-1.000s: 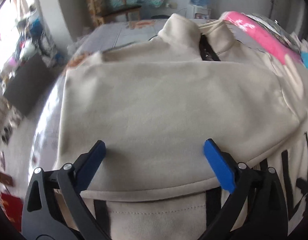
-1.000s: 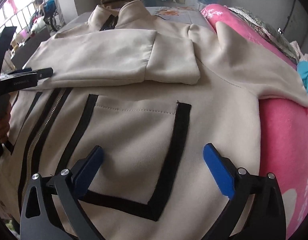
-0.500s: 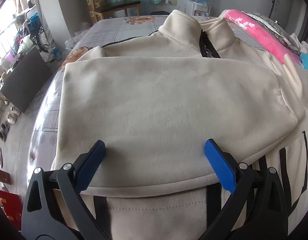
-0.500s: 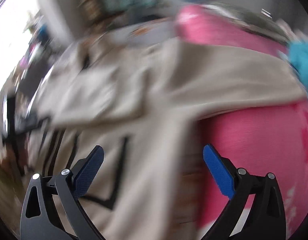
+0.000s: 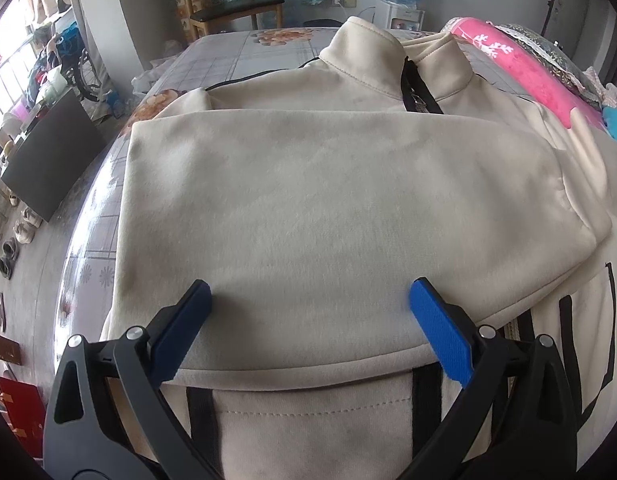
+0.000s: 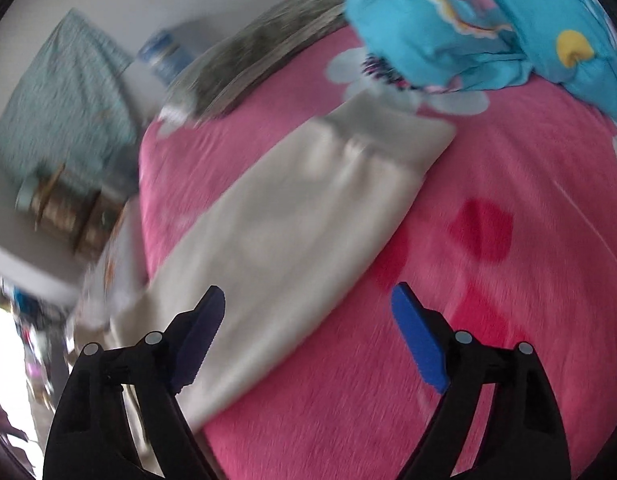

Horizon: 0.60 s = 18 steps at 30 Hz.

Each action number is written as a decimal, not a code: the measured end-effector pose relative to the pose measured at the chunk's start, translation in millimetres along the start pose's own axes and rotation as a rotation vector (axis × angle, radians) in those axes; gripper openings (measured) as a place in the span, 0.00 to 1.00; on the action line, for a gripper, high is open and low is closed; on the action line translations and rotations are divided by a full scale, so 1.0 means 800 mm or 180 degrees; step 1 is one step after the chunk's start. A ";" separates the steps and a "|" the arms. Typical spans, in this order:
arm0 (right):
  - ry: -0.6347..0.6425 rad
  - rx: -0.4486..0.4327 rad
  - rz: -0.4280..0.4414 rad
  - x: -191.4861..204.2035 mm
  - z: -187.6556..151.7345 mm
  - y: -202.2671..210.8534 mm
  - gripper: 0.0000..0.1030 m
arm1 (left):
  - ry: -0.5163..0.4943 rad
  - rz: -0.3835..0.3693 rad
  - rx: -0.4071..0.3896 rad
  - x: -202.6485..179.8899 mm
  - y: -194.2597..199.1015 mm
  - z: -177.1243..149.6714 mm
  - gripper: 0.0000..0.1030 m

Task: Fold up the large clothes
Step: 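Grasp the other sleeve cuff with the right tool and lift it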

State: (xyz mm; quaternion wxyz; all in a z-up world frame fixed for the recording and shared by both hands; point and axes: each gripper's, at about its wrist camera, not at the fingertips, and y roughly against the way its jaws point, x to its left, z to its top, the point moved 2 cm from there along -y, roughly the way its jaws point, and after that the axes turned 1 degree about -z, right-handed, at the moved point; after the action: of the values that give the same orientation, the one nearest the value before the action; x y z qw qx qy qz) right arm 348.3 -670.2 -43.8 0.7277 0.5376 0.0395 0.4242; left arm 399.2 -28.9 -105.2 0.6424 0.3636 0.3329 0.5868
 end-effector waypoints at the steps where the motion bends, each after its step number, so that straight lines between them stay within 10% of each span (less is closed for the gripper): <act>1: -0.0036 -0.0005 -0.0028 -0.003 0.006 -0.004 0.78 | 0.0002 0.0001 0.0005 0.000 0.000 0.000 0.94; 18: -0.0662 -0.0125 -0.0130 -0.056 0.064 -0.068 0.48 | 0.0061 0.0027 0.0104 -0.002 -0.003 0.004 0.94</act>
State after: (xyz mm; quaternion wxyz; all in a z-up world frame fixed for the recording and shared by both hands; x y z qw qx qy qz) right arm 377.3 -741.9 -84.7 0.7467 0.5634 -0.0336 0.3518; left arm 403.4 -30.5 -105.8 0.6306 0.3698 0.3471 0.5875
